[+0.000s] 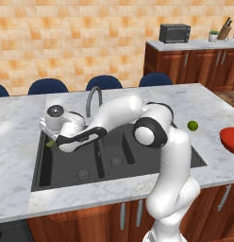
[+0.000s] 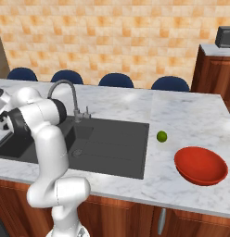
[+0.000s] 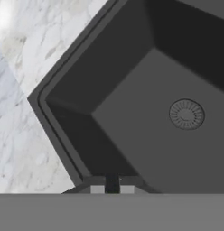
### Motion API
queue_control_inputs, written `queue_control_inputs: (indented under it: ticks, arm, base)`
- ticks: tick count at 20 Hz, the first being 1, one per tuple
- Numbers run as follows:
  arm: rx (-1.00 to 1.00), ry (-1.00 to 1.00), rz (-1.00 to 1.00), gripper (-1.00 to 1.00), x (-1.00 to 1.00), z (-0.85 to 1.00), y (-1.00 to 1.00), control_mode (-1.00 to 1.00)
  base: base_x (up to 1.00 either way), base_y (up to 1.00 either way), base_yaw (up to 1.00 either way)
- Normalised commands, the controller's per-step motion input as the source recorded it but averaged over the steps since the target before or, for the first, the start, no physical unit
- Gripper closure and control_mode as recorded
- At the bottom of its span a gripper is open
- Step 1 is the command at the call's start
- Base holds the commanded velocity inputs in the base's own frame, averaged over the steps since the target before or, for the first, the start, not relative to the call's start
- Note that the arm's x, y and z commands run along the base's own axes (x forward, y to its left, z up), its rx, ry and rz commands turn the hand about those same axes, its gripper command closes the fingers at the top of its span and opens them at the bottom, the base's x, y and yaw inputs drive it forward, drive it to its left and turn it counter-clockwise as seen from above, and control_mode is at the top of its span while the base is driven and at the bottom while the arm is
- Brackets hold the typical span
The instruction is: Remove the lemon wedge and lime from the sink. Then move the bowl and cup from the counter to the sink for washing.
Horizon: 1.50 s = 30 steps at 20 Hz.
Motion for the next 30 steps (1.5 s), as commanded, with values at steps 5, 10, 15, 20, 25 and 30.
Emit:
queue_control_inputs:
  ticks: [5,10,15,20,25,30]
  arm:
    - [0.12,-0.05,-0.04,1.00,-0.04,0.24,0.25,-1.00]
    - [0.13,-0.08,-0.03,1.00,0.00,0.17,0.30,-1.00]
    - [0.11,-0.07,-0.03,1.00,0.00,0.08,0.32,-1.00]
    - [0.10,-0.01,-0.03,1.00,0.00,0.03,0.30,-1.00]
    - [0.02,0.00,-0.07,1.00,-0.02,-0.02,0.34,-1.00]
    - [0.00,0.00,-0.10,1.00,-0.10,-0.10,0.30,-1.00]
  base:
    - [0.00,0.00,0.00]
    - [0.00,0.00,0.00]
    - [0.00,0.00,0.00]
    - [0.00,0.00,0.00]
    - [0.00,0.00,0.00]
    - [0.00,0.00,0.00]
